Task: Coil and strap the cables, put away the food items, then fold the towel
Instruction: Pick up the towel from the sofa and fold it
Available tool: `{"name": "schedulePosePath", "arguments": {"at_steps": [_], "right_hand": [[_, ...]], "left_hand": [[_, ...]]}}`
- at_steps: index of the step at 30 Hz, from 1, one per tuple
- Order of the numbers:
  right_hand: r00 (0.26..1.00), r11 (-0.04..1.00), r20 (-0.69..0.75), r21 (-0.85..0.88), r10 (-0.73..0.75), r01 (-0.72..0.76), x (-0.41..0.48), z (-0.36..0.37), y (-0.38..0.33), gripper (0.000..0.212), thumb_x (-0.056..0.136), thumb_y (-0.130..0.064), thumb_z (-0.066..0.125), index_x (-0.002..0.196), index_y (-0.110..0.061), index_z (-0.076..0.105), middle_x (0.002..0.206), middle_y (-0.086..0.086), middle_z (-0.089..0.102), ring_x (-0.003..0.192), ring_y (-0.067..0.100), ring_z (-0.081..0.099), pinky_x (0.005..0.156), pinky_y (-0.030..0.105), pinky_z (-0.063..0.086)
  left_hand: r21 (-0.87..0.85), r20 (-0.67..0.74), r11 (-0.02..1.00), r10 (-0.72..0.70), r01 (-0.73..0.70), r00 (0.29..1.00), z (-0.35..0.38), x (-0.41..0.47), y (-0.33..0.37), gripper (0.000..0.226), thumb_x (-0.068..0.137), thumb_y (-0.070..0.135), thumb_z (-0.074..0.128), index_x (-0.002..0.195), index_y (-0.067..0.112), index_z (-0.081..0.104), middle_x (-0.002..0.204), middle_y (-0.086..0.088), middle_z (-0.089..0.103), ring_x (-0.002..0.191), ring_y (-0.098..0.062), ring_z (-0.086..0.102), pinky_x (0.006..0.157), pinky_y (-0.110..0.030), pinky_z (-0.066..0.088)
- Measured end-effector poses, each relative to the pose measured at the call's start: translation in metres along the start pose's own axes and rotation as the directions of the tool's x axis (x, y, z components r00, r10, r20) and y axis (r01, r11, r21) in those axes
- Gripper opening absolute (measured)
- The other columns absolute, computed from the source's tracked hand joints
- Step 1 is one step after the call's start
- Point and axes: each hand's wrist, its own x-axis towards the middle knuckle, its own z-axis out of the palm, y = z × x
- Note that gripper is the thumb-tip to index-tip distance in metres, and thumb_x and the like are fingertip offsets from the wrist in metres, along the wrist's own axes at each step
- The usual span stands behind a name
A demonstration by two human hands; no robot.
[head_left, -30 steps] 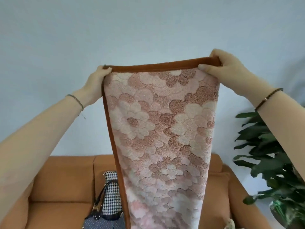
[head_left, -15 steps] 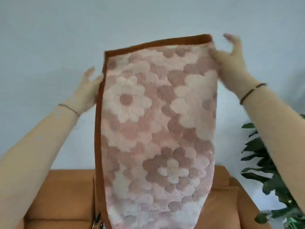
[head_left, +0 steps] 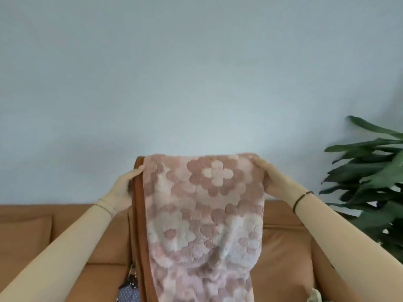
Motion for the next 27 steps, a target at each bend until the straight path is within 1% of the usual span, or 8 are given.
{"name": "schedulePosePath", "arguments": {"at_steps": [3,5,7,11,16,19,23,27], "right_hand": [[0.985,0.955,0.058,-0.262,0.163,-0.142,-0.007,0.002,0.013,0.039,0.09,-0.024,0.07,0.124,-0.005,0.065,0.112,0.013,0.073,0.101,0.027,0.07,0.097,0.044,0.055],[0.988,0.945,-0.014,-0.29,0.156,-0.153,-0.013,0.0,0.007,0.026,0.088,-0.01,0.071,0.112,-0.004,0.064,0.075,0.005,0.072,0.062,0.014,0.067,0.062,0.027,0.058],[0.992,0.988,-0.112,-0.132,0.066,-0.081,-0.018,-0.004,-0.012,0.004,0.094,-0.009,0.065,0.098,-0.007,0.064,0.059,-0.001,0.068,0.048,0.009,0.064,0.048,0.023,0.054],[0.993,0.996,-0.077,0.026,0.085,-0.083,-0.02,-0.008,-0.032,0.016,0.084,-0.018,0.071,0.098,-0.012,0.072,0.086,0.003,0.076,0.072,0.015,0.073,0.065,0.03,0.062],[0.994,0.996,-0.102,-0.08,0.031,-0.039,-0.034,-0.014,-0.05,0.013,0.088,-0.007,0.066,0.099,-0.009,0.073,0.088,0.005,0.077,0.074,0.016,0.074,0.062,0.028,0.061],[0.991,0.998,-0.118,-0.039,-0.062,0.058,-0.029,-0.015,-0.062,0.016,0.095,-0.008,0.061,0.108,-0.007,0.069,0.101,0.008,0.075,0.085,0.018,0.075,0.069,0.031,0.062],[0.993,0.984,-0.109,-0.174,-0.046,0.026,-0.026,-0.013,-0.067,0.028,0.101,-0.005,0.052,0.125,-0.013,0.063,0.107,0.006,0.074,0.091,0.017,0.073,0.074,0.031,0.062],[0.983,0.987,-0.181,-0.15,0.033,-0.061,-0.031,-0.011,-0.08,0.023,0.104,-0.011,0.048,0.121,-0.011,0.064,0.101,0.001,0.071,0.07,0.007,0.073,0.065,0.021,0.06]], "left_hand": [[0.255,0.073,0.955,-0.173,0.149,0.982,0.013,0.0,0.0,0.037,0.073,0.034,0.087,0.105,0.015,0.08,0.102,-0.004,0.075,0.088,-0.02,0.072,0.083,-0.037,0.059],[0.307,0.052,0.945,-0.138,0.115,0.989,0.019,-0.002,0.006,0.058,0.057,0.041,0.097,0.107,0.018,0.08,0.104,0.001,0.072,0.097,-0.018,0.067,0.096,-0.039,0.051],[0.121,-0.014,0.993,0.017,-0.015,1.0,0.028,-0.005,0.008,0.033,0.076,0.042,0.083,0.098,0.018,0.081,0.104,0.0,0.07,0.097,-0.018,0.066,0.094,-0.037,0.052],[-0.102,-0.105,0.99,0.081,-0.092,0.991,0.046,-0.009,0.005,0.036,0.099,0.041,0.055,0.113,0.013,0.073,0.079,-0.002,0.072,0.06,-0.016,0.068,0.056,-0.026,0.056],[0.088,-0.097,0.993,0.09,-0.081,0.991,0.054,-0.012,0.03,0.024,0.096,0.032,0.066,0.079,0.021,0.079,0.086,0.003,0.076,0.075,-0.013,0.074,0.081,-0.036,0.058],[0.034,-0.132,0.991,0.131,-0.127,0.983,0.057,-0.007,0.045,0.027,0.099,0.038,0.06,0.092,0.019,0.079,0.093,0.001,0.077,0.086,-0.017,0.074,0.081,-0.036,0.059],[0.078,-0.193,0.997,0.022,-0.007,0.981,0.059,0.003,0.048,0.031,0.104,0.04,0.049,0.104,0.018,0.07,0.081,0.001,0.075,0.067,-0.015,0.073,0.06,-0.03,0.058],[0.172,-0.12,0.976,0.155,-0.134,0.981,0.064,0.003,0.054,0.028,0.103,0.029,0.052,0.102,0.02,0.078,0.11,-0.005,0.075,0.093,-0.021,0.07,0.088,-0.038,0.053]]}}
